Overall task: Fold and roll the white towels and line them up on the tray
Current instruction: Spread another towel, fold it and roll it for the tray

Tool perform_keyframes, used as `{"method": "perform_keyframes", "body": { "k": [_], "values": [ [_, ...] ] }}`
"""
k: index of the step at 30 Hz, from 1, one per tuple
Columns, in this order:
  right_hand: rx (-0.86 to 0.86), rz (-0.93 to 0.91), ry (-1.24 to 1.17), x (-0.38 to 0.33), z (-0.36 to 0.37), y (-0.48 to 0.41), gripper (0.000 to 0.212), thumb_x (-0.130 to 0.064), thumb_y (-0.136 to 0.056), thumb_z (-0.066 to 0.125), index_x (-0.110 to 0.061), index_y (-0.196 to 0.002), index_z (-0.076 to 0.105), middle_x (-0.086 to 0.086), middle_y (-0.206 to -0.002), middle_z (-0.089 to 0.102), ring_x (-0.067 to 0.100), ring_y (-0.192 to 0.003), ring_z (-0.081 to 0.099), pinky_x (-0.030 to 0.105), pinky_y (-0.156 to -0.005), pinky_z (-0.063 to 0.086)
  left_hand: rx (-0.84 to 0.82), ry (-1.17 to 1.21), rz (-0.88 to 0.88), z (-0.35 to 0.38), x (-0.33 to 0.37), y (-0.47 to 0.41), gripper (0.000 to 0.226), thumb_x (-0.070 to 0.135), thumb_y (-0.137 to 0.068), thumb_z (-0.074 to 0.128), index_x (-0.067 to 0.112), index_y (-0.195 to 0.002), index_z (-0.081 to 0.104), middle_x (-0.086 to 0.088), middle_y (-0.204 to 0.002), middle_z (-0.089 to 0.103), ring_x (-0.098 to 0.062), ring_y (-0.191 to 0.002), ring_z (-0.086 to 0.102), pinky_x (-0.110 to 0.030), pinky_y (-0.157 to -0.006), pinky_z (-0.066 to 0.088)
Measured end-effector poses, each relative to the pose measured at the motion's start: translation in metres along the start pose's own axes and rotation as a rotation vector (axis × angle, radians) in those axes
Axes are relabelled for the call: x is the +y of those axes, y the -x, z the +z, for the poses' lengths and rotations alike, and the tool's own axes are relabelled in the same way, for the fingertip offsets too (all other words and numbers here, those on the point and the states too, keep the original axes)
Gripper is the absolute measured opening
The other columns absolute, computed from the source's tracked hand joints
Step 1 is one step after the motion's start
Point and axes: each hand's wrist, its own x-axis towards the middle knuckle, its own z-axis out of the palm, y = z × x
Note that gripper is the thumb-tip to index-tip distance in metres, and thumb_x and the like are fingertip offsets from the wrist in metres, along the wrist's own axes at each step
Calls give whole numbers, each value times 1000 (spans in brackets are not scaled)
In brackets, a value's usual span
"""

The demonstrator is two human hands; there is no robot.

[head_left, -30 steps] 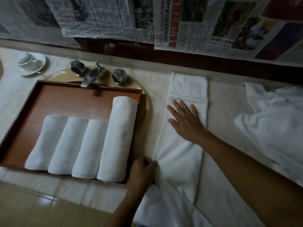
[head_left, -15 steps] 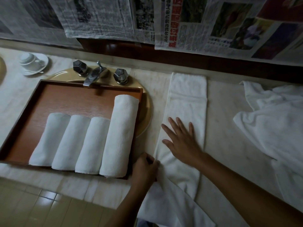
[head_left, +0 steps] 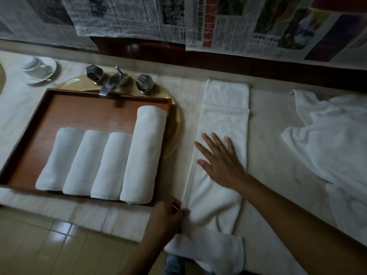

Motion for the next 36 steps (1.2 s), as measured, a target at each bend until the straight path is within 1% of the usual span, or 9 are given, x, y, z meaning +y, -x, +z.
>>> {"method": "perform_keyframes", "body": {
  "k": [5,9,13,17,20,25,29,33,36],
  "values": [
    [-7,6,12,0,-2,-1,63,-63,-106,17,-38,-164,13,-6,-173,0,20,-159,-4,61,-123,11,-6,387,-51,-1,0,5,25,19,-95,73,-4,-96,64,-21,-86,75,-38,-78,75,-49,-70,65],
    [-15,1,5,0,-1,0,63,-63,-106,18,-38,-163,15,-5,-173,2,21,-159,-2,62,-122,12,151,-39,41,8,-10,4,24,27,-98,69,7,-91,59,-8,-58,70,-15,-45,66,-21,-45,49],
    [18,74,-40,-7,-8,2,65,-63,-103,36,-38,-162,23,2,-173,3,27,-159,1,65,-123,12,184,-102,77,13,-7,5,19,27,-100,66,14,-92,55,-8,-66,70,-15,-43,64,-21,-42,48],
    [121,27,-145,-31,4,41,58,-58,-100,48,-33,-152,47,4,-167,28,27,-156,20,63,-120,24,193,-96,84,13,-9,5,18,27,-100,67,14,-93,57,-7,-68,71,-14,-45,66,-23,-44,50],
    [-30,16,-73,-35,11,58,58,-64,-105,24,-43,-159,26,-4,-172,12,23,-159,6,62,-123,14,88,-132,65,11,-11,7,16,27,-98,70,15,-94,60,-8,-76,72,-12,-53,69,-21,-49,54],
    [-72,12,-23,-19,2,34,58,-64,-105,20,-48,-160,16,-7,-173,3,24,-159,1,64,-122,11,-33,-513,162,7,-6,7,18,29,-94,72,17,-81,65,2,-77,67,-8,-65,65,-20,-60,54],
    [-89,-11,-35,-3,-3,15,59,-64,-105,17,-46,-161,16,-5,-173,2,24,-159,-2,65,-122,10,-154,-215,185,-3,5,10,19,15,-89,80,13,-81,63,-5,-76,70,-12,-68,70,-20,-65,56],
    [-96,-42,-37,5,-6,4,59,-65,-105,16,-47,-161,14,-5,-173,1,22,-159,-6,62,-124,6,-169,-362,106,-11,3,6,16,11,-89,77,18,-81,65,4,-71,70,4,-55,65,-12,-54,49],
    [-108,-41,-31,7,-9,-3,59,-65,-105,14,-46,-161,11,-5,-173,-1,22,-159,-9,61,-124,4,-186,-165,170,-15,-2,4,21,10,-87,80,14,-78,61,4,-69,67,-6,-65,68,-18,-63,54]
  ]
}}
